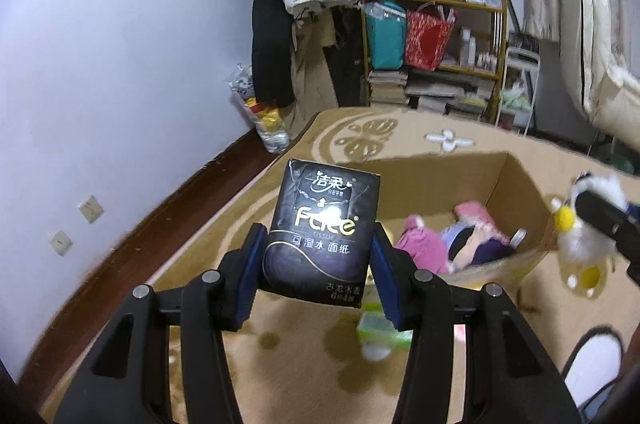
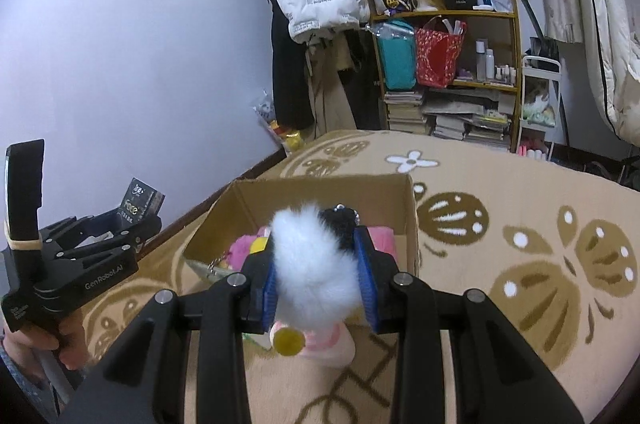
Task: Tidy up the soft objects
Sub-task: 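Carry both held items over the box and open both tools inside, then withdraw both tools from the box toward the green pack and cake plush, then grasp the pink-swirl cake plush with the right tool, then grasp the green tissue pack with left tool while right lifts the cake plush, then carry the green pack and cake plush up over the box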
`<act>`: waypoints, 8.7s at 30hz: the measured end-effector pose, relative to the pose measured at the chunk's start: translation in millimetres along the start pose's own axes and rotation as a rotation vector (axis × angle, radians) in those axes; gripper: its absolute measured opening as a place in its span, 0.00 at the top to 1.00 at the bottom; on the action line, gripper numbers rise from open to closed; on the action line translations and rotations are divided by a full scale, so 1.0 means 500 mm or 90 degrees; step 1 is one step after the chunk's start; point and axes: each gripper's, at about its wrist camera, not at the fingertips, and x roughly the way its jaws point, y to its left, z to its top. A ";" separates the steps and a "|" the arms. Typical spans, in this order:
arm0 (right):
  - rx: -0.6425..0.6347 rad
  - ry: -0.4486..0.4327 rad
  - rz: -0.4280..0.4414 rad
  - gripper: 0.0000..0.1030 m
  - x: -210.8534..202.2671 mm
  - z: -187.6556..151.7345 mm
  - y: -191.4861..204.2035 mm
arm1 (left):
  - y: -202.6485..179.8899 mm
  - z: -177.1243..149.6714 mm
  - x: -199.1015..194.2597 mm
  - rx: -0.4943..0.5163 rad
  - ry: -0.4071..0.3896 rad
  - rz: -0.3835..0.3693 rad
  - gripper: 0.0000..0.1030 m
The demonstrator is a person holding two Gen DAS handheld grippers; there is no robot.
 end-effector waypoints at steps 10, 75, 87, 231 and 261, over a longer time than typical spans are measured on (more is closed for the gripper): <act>0.014 -0.003 -0.002 0.66 0.048 0.016 -0.024 | -0.004 0.011 0.070 -0.025 0.021 -0.010 0.52; -0.007 0.052 -0.065 0.00 0.100 -0.019 -0.028 | -0.056 0.003 0.053 0.034 0.028 0.003 0.00; 0.034 0.062 -0.060 0.00 0.056 -0.040 -0.031 | -0.069 -0.021 0.009 0.053 0.032 0.011 0.00; -0.064 0.057 0.012 0.42 0.029 -0.069 0.046 | -0.037 -0.032 0.005 0.025 0.050 0.029 0.29; -0.105 -0.033 -0.012 0.41 0.076 0.022 0.044 | -0.051 0.050 0.094 0.015 0.001 -0.006 0.29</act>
